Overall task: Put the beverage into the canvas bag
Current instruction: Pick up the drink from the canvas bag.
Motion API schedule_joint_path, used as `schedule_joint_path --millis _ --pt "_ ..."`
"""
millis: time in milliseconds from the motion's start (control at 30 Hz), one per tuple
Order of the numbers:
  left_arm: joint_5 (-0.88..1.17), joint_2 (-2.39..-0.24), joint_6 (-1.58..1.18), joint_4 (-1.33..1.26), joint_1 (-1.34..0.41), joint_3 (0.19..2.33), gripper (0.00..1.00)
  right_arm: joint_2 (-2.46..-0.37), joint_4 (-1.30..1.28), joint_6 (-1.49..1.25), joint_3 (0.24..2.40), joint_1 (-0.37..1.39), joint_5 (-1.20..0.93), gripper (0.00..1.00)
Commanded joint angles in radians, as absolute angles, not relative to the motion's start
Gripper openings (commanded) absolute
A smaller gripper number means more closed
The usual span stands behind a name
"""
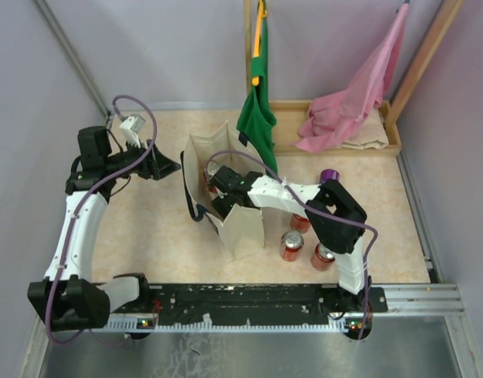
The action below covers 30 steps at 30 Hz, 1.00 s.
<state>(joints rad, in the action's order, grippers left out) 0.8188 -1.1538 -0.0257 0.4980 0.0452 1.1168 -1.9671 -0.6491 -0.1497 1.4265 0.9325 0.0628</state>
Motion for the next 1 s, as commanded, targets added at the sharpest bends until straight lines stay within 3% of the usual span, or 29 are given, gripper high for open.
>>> schedule_joint_path --millis 0,333,967 --pt "0.818 -1.13 -0.028 0.501 0.038 1.106 0.7 -1.939 -0.744 -0.166 1.369 0.965 -0.004 0.0" --pt "0.819 -1.127 -0.026 0.511 0.034 1.107 0.7 -1.781 -0.822 -0.176 1.542 0.979 0.119 0.0" --pt "0.818 -1.12 -0.031 0.516 0.023 1.103 0.7 -1.676 -0.817 -0.193 1.757 0.98 0.281 0.0"
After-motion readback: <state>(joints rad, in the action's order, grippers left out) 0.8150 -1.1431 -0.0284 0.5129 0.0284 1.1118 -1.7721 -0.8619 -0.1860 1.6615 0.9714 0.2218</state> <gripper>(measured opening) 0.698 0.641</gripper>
